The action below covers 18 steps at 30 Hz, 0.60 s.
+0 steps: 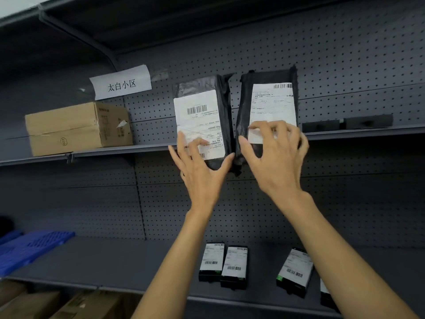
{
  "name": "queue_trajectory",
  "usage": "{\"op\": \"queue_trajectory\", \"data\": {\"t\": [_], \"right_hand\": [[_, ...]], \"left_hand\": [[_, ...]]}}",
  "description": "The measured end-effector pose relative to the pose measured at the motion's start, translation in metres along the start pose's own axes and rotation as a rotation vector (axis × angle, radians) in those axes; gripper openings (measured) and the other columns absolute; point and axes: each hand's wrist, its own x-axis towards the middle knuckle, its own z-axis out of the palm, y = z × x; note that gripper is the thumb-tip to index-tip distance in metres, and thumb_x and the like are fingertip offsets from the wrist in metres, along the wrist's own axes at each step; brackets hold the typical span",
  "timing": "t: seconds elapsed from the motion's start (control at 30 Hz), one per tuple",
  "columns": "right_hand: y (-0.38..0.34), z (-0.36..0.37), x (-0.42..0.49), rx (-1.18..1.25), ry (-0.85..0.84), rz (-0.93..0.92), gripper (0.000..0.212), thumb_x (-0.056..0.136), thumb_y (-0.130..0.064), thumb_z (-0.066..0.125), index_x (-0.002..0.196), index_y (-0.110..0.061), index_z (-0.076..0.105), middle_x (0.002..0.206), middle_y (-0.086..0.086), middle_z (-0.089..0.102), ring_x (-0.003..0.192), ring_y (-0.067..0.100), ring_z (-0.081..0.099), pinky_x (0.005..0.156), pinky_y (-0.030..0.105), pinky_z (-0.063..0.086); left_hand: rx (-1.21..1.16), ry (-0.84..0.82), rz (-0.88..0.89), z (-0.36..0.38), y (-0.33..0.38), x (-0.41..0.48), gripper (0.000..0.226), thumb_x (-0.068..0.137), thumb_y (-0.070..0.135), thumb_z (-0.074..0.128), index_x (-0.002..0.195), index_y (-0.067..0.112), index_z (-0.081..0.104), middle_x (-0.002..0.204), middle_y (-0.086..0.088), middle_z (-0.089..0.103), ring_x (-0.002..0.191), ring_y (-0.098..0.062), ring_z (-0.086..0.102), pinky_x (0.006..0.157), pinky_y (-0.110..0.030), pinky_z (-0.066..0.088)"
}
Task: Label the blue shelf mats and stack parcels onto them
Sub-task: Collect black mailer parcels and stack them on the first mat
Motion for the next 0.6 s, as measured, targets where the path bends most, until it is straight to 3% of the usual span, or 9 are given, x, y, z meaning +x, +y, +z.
{"op": "queue_trajectory", "data": {"t": [0.07, 0.13, 0.2, 0.27, 0.33, 0.43, 0.5, 0.6], "right_hand": [[0.000, 0.010, -0.001, -0.035, 0.001, 0.023, 0.051, 0.083, -0.064, 0.050, 0.124, -0.034, 0.051, 0.138, 0.001, 0.042, 0.135, 0.025, 0.030, 0.111, 0.056, 0.024], [0.002, 0.022, -0.007, -0.062, -0.032, 0.025, 0.065, 0.075, -0.058, 0.064, 0.132, -0.035, 0.044, 0.157, 0.005, 0.021, 0.148, 0.032, 0.010, 0.112, 0.061, 0.020], [0.004, 0.031, -0.010, -0.048, -0.030, 0.039, 0.079, 0.071, -0.053, 0.073, 0.139, -0.036, 0.037, 0.163, 0.008, 0.003, 0.149, 0.039, -0.003, 0.112, 0.066, 0.019], [0.006, 0.037, -0.012, -0.029, -0.012, 0.049, 0.091, 0.068, -0.051, 0.077, 0.145, -0.038, 0.030, 0.164, 0.010, -0.004, 0.147, 0.045, -0.008, 0.111, 0.071, 0.017], [0.009, 0.042, -0.015, -0.021, 0.008, 0.086, 0.103, 0.066, -0.048, 0.080, 0.150, -0.041, 0.020, 0.164, 0.012, -0.006, 0.145, 0.051, -0.008, 0.110, 0.073, 0.014], [0.015, 0.047, -0.026, 0.010, 0.038, 0.126, 0.117, 0.063, -0.039, 0.084, 0.154, -0.041, 0.010, 0.163, 0.013, -0.004, 0.144, 0.053, 0.003, 0.106, 0.071, 0.027], [0.017, 0.051, -0.034, 0.039, 0.061, 0.113, 0.117, 0.062, -0.037, 0.084, 0.154, -0.040, 0.011, 0.163, 0.012, -0.001, 0.143, 0.047, 0.012, 0.103, 0.065, 0.035], [0.010, 0.057, -0.046, 0.126, 0.062, 0.070, 0.114, 0.059, -0.040, 0.078, 0.153, -0.040, 0.014, 0.163, 0.009, 0.001, 0.144, 0.039, 0.015, 0.102, 0.060, 0.035]], "left_hand": [[-0.019, -0.010, -0.038, 0.002, -0.003, -0.003, 0.080, 0.071, 0.062, 0.074, 0.137, 0.036, 0.036, 0.164, 0.007, -0.004, 0.151, -0.028, -0.008, 0.109, -0.047, 0.026], [-0.006, -0.035, -0.060, 0.003, -0.006, -0.005, 0.102, 0.068, 0.060, 0.076, 0.150, 0.043, 0.018, 0.163, 0.008, -0.012, 0.151, -0.030, -0.004, 0.107, -0.053, 0.032], [0.025, -0.058, -0.071, 0.004, -0.006, -0.005, 0.111, 0.067, 0.059, 0.077, 0.152, 0.049, 0.006, 0.163, 0.006, -0.011, 0.150, -0.030, 0.004, 0.105, -0.054, 0.036], [0.070, -0.049, -0.084, 0.001, -0.005, -0.006, 0.111, 0.065, 0.060, 0.075, 0.151, 0.051, 0.006, 0.163, 0.003, -0.002, 0.146, -0.029, 0.016, 0.104, -0.058, 0.039], [0.123, -0.020, -0.095, -0.004, -0.005, -0.009, 0.107, 0.062, 0.058, 0.073, 0.150, 0.050, 0.012, 0.160, 0.001, 0.010, 0.142, -0.028, 0.026, 0.104, -0.060, 0.036], [0.166, 0.000, -0.101, -0.018, -0.013, -0.017, 0.105, 0.059, 0.053, 0.072, 0.149, 0.050, 0.017, 0.158, 0.001, 0.015, 0.138, -0.026, 0.029, 0.102, -0.057, 0.033], [0.210, 0.024, -0.089, -0.031, -0.019, -0.023, 0.104, 0.060, 0.054, 0.071, 0.149, 0.049, 0.018, 0.158, 0.001, 0.015, 0.136, -0.025, 0.031, 0.100, -0.055, 0.034], [0.309, 0.060, -0.074, -0.051, -0.027, -0.031, 0.104, 0.061, 0.053, 0.072, 0.150, 0.047, 0.018, 0.158, -0.001, 0.016, 0.136, -0.028, 0.032, 0.099, -0.056, 0.034]]}}
